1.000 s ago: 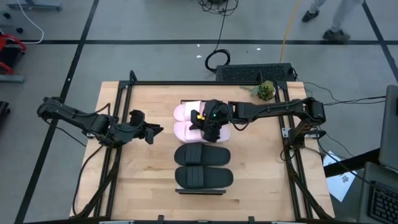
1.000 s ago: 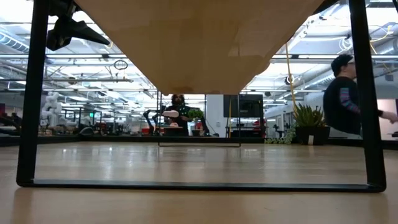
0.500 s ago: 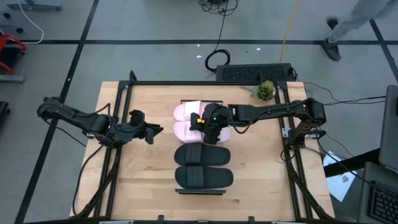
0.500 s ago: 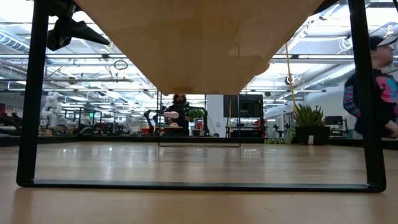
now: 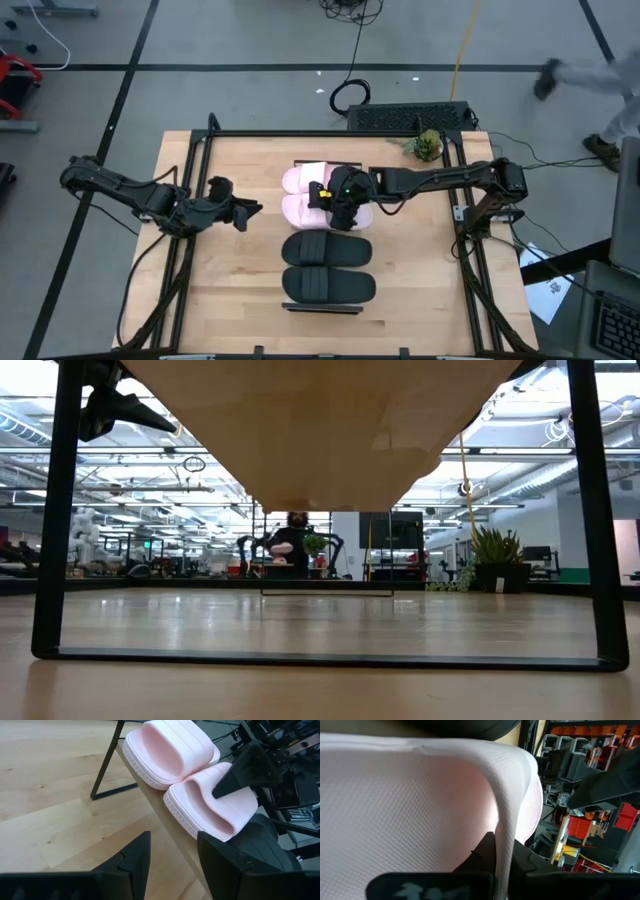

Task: Pick and place slides into the shelf
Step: Put the pink slipper on the shelf

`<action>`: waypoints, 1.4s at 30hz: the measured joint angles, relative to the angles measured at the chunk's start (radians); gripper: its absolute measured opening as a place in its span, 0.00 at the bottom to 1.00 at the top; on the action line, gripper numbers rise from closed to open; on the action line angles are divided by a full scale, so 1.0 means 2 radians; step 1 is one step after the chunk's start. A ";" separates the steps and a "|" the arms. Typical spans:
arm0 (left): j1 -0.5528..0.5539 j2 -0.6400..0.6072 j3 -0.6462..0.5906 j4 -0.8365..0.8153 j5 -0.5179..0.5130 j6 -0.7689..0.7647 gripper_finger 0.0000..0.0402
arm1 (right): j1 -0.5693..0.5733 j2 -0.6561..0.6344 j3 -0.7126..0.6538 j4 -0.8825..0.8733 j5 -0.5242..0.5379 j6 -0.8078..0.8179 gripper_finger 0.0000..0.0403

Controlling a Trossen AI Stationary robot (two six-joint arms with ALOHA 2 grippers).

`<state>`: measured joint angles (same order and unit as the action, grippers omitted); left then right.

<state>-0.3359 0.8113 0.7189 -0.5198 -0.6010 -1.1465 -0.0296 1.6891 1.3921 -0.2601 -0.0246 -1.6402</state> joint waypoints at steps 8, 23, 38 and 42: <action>0.000 0.000 0.000 0.000 -0.001 0.000 0.40 | 0.000 -0.005 0.000 0.012 -0.001 0.001 0.01; 0.000 0.000 0.000 0.000 -0.001 -0.001 0.40 | 0.002 -0.006 0.001 0.029 -0.014 0.015 0.12; 0.000 0.000 0.000 0.000 0.000 0.002 0.40 | 0.003 -0.006 0.002 0.012 -0.015 0.027 0.18; 0.000 0.000 0.000 0.000 0.001 0.003 0.40 | 0.009 -0.006 0.002 0.011 -0.015 0.027 0.18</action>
<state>-0.3362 0.8113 0.7190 -0.5194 -0.5999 -1.1411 -0.0119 1.6779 1.3956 -0.2375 -0.0540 -1.5864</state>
